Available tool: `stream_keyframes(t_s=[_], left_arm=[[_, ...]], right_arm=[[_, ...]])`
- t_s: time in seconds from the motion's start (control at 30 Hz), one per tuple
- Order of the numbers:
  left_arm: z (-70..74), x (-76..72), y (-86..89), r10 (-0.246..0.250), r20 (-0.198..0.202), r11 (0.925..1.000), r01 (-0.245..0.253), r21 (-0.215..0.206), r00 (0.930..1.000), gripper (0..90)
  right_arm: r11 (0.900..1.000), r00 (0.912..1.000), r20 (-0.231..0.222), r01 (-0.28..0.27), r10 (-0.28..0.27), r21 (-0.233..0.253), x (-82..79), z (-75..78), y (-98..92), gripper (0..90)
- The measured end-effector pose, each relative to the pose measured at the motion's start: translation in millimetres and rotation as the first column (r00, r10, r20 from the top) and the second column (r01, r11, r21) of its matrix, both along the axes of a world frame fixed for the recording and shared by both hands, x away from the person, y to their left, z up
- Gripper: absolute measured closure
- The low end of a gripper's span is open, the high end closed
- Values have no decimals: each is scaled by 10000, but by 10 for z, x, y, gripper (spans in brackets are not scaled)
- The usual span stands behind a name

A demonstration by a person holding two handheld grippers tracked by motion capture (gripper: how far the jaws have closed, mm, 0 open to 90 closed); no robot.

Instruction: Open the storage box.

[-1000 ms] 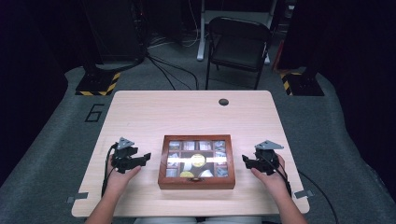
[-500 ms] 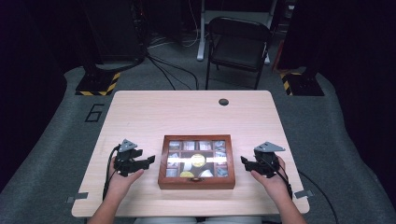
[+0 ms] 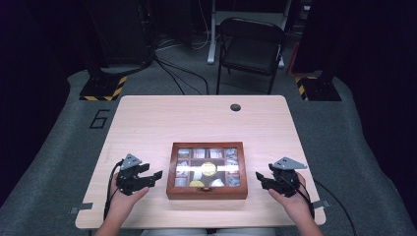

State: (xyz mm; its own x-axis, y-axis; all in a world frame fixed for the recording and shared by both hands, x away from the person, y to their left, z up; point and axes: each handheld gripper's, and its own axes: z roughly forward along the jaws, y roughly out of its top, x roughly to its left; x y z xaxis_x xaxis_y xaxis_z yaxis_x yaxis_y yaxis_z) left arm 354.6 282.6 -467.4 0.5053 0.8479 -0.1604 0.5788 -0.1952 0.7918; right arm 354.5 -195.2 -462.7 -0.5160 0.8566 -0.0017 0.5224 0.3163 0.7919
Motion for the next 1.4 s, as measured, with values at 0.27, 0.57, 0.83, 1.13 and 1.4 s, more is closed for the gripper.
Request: stream_keyframes(t_s=[0.27,0.57,0.83,1.13,1.4], left_arm=[[36,-147,-12,-243,2,9996,243,-121,9997,371],[50,-329,-98,-811,176,9963,816,-255,9965,375],[12,-401,-140,-932,294,9953,923,308,9952,369],[-8,-385,-153,-1104,130,9939,1104,65,9938,371],[-18,-361,-145,-1088,102,9940,1087,88,9940,369]], right_arm=[[9986,9997,14,-259,258,459,-163,32,17,413],[9940,9941,76,-1082,1081,183,-345,35,153,431],[9869,9869,22,-1614,1614,30,-450,4,278,438],[9831,9824,-388,-1828,1829,56,-422,-75,324,474],[9727,9709,-678,-2313,2297,-166,-384,-157,384,528]])
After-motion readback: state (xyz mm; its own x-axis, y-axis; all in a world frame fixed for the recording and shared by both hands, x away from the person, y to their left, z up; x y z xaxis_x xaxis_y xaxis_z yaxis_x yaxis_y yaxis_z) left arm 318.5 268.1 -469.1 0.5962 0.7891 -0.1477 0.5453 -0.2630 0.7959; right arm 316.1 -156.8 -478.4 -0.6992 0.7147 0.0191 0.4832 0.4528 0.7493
